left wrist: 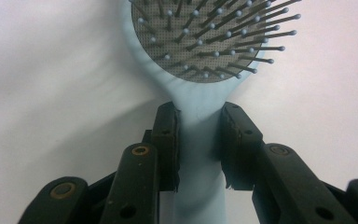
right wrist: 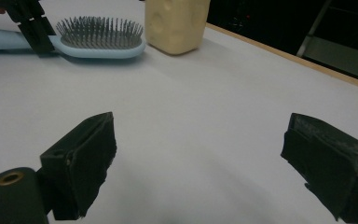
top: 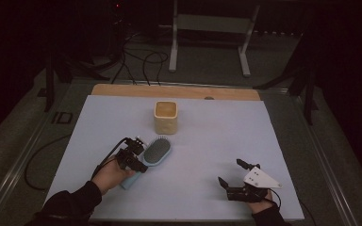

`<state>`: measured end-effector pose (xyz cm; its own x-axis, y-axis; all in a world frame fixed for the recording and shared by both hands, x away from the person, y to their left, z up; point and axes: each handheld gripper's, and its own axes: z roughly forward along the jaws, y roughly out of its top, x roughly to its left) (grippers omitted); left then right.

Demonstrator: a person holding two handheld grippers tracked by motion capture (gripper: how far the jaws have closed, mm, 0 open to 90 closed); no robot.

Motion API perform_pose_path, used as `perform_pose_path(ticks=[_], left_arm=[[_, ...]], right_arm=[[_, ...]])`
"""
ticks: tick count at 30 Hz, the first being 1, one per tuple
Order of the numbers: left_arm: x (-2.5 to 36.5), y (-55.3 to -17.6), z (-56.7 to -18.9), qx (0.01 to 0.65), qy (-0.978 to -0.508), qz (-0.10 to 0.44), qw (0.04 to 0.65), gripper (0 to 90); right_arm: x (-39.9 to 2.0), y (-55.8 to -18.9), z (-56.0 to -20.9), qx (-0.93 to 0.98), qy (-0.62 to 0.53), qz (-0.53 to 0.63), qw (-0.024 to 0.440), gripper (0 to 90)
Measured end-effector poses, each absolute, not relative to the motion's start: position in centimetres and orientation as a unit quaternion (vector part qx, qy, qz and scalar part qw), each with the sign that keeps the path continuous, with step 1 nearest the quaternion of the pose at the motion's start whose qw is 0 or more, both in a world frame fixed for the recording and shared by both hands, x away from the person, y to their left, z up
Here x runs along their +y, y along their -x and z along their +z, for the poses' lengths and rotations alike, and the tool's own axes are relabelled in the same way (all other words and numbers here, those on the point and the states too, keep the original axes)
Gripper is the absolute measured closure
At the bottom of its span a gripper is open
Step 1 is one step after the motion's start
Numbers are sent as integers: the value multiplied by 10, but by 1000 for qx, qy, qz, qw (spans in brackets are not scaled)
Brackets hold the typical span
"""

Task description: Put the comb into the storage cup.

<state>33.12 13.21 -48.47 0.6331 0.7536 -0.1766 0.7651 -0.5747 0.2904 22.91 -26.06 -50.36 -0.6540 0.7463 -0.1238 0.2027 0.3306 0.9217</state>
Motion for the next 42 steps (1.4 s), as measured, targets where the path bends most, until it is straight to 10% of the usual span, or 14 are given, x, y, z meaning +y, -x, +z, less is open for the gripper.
perform_pose_path(ticks=[42], left_arm=[[134,-306,-420,363,-872,80,318,701]], right_arm=[[-261,-229,-504,766,-310,491,277,90]])
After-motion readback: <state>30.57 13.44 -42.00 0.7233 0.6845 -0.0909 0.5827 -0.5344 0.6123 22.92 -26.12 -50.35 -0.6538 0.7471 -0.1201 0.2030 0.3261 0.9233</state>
